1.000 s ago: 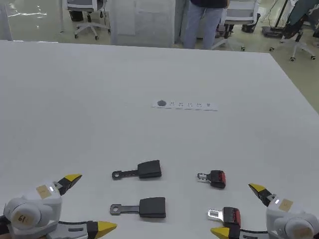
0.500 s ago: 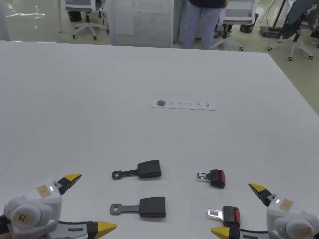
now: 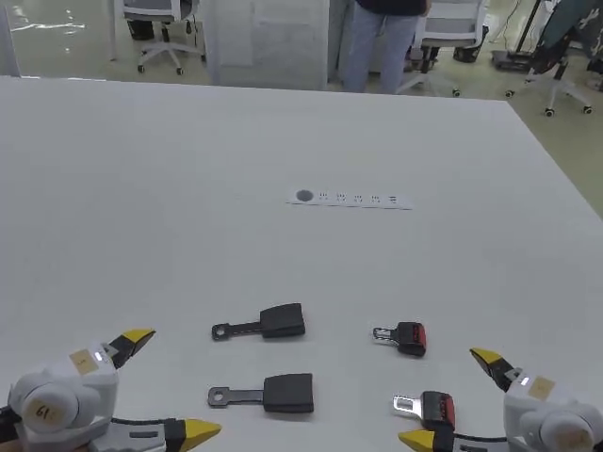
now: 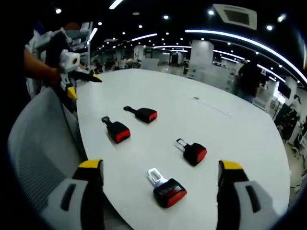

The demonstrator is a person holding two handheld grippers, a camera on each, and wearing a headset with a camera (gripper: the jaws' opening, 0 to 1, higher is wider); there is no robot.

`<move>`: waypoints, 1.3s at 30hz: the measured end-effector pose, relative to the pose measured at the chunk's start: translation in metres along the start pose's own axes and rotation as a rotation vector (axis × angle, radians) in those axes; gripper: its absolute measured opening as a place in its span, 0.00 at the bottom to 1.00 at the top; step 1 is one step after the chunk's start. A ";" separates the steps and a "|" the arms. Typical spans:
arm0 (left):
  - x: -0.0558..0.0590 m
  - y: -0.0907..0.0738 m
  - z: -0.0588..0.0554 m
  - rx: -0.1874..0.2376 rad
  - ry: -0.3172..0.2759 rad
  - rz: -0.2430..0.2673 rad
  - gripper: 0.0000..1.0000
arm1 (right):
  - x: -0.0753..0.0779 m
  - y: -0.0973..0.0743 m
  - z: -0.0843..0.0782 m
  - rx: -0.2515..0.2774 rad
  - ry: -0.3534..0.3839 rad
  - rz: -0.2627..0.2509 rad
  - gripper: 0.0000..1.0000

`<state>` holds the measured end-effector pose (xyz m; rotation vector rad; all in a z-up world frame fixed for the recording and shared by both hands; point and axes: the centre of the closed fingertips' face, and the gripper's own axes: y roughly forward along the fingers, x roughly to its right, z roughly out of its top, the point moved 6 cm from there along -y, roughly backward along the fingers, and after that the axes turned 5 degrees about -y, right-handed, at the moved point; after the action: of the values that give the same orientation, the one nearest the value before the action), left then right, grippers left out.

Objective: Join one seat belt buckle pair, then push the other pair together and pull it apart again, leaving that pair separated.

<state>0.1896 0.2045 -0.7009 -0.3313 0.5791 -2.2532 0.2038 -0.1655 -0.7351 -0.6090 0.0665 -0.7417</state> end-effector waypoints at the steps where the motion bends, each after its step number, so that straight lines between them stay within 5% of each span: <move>1: 0.000 0.000 0.000 -0.001 0.000 -0.001 1.00 | 0.001 0.001 0.000 -0.001 0.000 0.001 1.00; 28: -0.004 0.011 0.000 -0.014 0.011 -0.034 1.00 | 0.003 0.005 0.000 -0.009 0.001 0.004 1.00; 39: -0.001 0.022 -0.002 -0.027 0.011 -0.061 0.99 | 0.004 0.009 -0.007 -0.039 -0.009 0.053 1.00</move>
<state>0.2032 0.1923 -0.7138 -0.3551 0.6137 -2.3087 0.2101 -0.1661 -0.7458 -0.6455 0.0886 -0.6876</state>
